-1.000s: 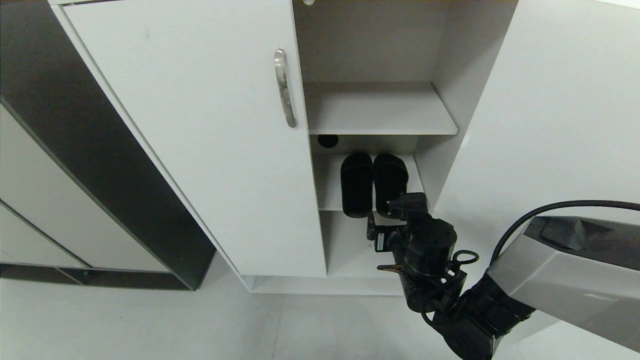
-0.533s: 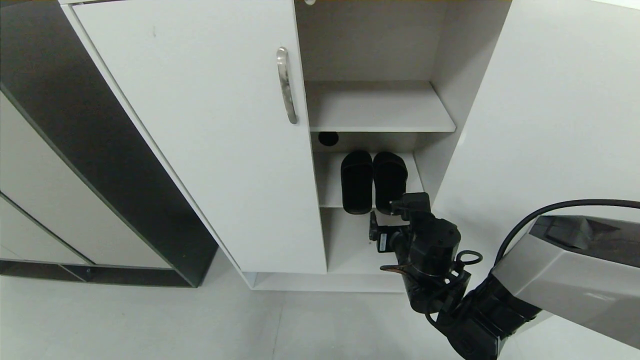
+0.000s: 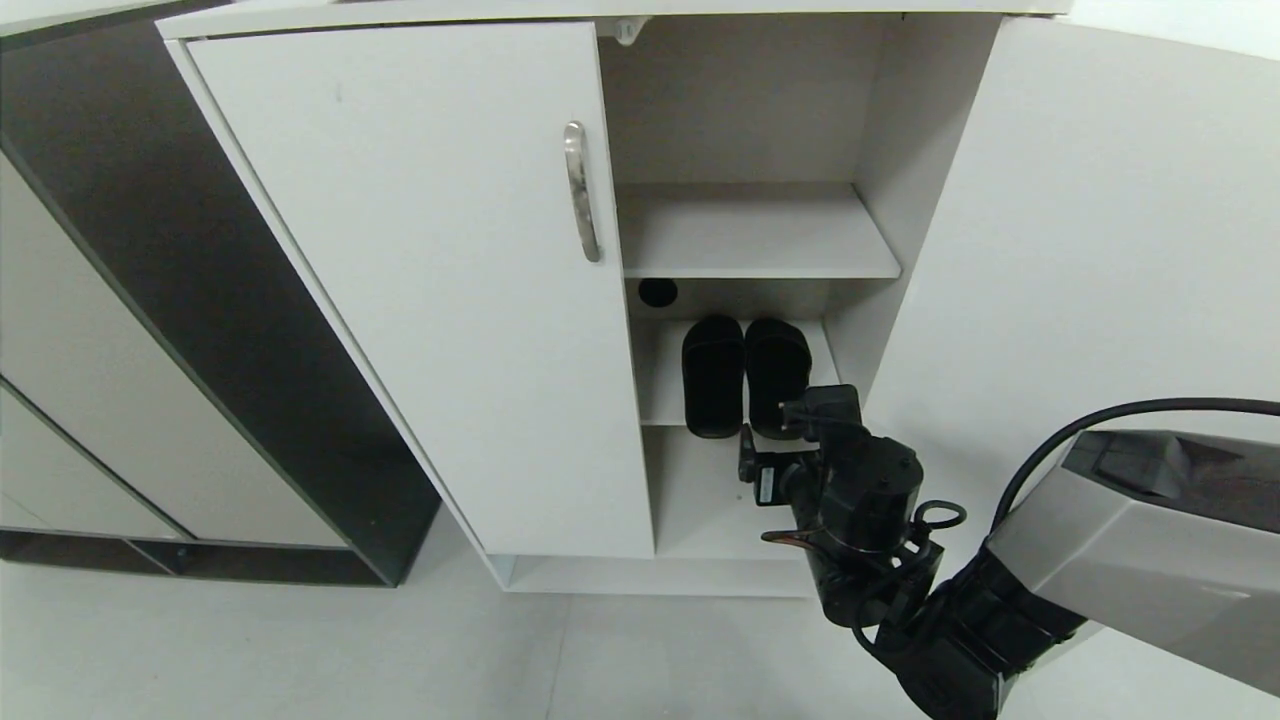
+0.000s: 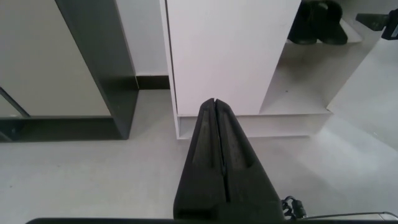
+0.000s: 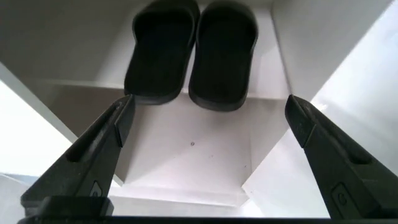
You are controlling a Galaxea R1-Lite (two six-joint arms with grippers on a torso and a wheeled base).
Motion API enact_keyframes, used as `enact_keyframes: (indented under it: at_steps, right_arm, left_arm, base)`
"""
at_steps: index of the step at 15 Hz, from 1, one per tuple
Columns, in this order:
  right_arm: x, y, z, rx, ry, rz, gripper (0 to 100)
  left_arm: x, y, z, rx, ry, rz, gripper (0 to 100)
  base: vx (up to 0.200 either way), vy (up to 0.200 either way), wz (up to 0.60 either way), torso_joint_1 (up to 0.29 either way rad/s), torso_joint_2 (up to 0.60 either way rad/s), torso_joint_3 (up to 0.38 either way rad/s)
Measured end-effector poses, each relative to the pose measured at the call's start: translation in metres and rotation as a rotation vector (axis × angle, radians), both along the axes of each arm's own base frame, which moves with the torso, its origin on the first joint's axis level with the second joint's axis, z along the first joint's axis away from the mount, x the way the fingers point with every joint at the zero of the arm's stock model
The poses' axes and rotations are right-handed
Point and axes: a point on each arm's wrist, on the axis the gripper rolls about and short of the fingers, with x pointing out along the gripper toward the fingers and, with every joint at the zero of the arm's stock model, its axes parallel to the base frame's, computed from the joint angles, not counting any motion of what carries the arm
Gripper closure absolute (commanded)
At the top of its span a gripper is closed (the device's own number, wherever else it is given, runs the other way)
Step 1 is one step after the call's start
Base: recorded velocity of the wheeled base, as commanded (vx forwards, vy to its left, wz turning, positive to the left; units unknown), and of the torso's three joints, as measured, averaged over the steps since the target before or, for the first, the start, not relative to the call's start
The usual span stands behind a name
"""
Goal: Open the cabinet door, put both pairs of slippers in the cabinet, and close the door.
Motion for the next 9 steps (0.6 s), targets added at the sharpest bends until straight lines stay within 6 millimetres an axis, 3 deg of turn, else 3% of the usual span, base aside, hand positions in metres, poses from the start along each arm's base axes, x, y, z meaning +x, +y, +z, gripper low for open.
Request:
enact_keyframes:
  at_steps: [7,9]
  right_arm:
    - [0.0011,-0.0026,-0.0001,-0.024,0.003,-0.006,0]
    - [-0.0036,-0.0056,0.0014,-0.063,0.007,0.019,0]
  left_arm:
    - [0.0,0.0,0.0,0.002,0.0,0.0,100]
    - [0.0,0.0,0.0,0.002,0.0,0.0,100]
  base:
    - [0.0,0.0,0.0,0.0,0.0,0.197]
    - [0.0,0.0,0.0,0.004,0.0,0.057]
